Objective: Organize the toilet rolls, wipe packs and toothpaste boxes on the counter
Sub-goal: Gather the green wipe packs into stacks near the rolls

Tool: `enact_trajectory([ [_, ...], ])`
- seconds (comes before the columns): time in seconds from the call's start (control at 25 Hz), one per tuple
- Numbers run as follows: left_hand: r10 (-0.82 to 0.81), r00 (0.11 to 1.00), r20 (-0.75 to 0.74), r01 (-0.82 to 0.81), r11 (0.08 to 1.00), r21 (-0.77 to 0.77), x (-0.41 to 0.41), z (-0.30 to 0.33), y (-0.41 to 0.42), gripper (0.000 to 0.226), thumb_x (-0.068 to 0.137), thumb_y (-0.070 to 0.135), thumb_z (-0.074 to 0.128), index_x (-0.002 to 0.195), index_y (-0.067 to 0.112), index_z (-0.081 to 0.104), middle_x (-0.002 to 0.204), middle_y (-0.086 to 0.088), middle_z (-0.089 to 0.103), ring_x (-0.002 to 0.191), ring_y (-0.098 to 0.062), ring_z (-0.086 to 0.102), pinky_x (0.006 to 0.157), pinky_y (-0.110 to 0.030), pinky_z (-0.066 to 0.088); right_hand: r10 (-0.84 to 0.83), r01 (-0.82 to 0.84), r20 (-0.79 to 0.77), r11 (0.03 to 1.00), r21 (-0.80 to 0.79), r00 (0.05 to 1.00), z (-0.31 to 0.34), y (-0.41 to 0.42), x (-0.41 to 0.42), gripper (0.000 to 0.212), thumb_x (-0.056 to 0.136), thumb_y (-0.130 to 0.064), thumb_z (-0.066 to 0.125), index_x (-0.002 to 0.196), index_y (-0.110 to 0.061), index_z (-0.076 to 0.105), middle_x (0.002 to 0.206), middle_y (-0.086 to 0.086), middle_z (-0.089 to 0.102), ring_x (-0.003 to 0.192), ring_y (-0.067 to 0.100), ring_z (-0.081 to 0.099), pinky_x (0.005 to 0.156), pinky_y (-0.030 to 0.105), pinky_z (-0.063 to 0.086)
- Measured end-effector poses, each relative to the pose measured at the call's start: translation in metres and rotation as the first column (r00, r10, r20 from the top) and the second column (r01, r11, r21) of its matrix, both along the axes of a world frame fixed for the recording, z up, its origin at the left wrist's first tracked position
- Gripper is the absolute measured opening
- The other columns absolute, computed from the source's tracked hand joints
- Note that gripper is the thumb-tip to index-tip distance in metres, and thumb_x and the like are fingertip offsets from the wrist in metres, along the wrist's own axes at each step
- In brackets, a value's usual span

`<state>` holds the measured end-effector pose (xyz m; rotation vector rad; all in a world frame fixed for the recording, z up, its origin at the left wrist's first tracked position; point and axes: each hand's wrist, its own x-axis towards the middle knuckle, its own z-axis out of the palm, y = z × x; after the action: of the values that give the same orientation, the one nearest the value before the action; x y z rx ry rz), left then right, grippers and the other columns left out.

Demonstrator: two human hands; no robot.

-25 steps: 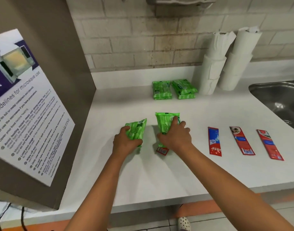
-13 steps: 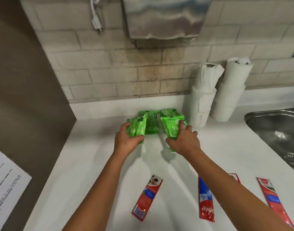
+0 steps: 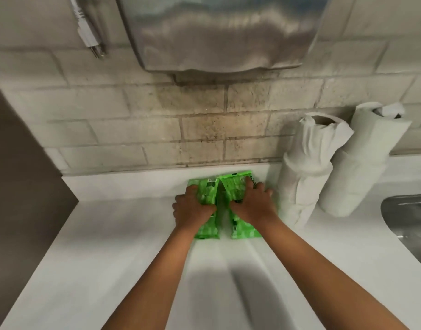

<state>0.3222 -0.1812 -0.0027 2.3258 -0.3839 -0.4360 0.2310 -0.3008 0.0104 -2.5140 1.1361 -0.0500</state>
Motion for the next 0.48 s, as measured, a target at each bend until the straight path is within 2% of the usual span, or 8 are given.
enact_trajectory([
  [0.12,-0.029,0.999,0.019,0.026,0.991,0.134,0.005,-0.012,-0.011,0.081,0.067,0.037,0.070,0.138,0.027,0.031,0.128,-0.015,0.041,0.120,-0.036,0.041,0.101,-0.041,0.039,0.025,-0.024,-0.050,1.000,0.006,0.998,-0.019,-0.010,0.012,0.086,0.078,-0.053,0.055,0.146,-0.020,0.012,0.140,0.017,0.031,0.129,0.040,0.026,0.099,0.046,0.039],
  [0.28,-0.072,0.996,0.058,0.055,0.966,0.252,0.002,-0.016,-0.013,0.079,0.070,0.051,0.064,0.138,0.027,0.032,0.135,-0.013,0.037,0.124,-0.036,0.037,0.101,-0.044,0.033,0.024,-0.025,-0.083,1.000,-0.011,0.996,-0.027,-0.011,0.013,0.084,0.080,-0.057,0.049,0.147,-0.022,0.013,0.146,0.016,0.026,0.133,0.041,0.023,0.106,0.050,0.027],
  [0.4,-0.027,0.990,0.141,-0.002,0.980,0.198,-0.004,-0.008,-0.004,0.071,0.074,0.049,0.061,0.137,0.031,0.034,0.144,-0.008,0.027,0.131,-0.033,0.030,0.104,-0.045,0.027,0.012,-0.012,-0.014,1.000,-0.026,1.000,-0.021,-0.006,0.002,0.082,0.081,-0.056,0.047,0.147,-0.021,0.015,0.151,0.011,0.021,0.134,0.040,0.022,0.109,0.048,0.027],
  [0.48,-0.020,0.983,0.182,-0.003,0.992,0.128,-0.014,0.001,0.011,0.064,0.078,0.044,0.061,0.136,0.032,0.038,0.144,-0.004,0.028,0.132,-0.030,0.032,0.105,-0.043,0.028,-0.010,0.015,0.084,0.998,-0.059,0.996,-0.013,0.001,-0.018,0.075,0.083,-0.050,0.049,0.146,-0.019,0.020,0.149,0.008,0.026,0.132,0.038,0.025,0.107,0.045,0.031],
])
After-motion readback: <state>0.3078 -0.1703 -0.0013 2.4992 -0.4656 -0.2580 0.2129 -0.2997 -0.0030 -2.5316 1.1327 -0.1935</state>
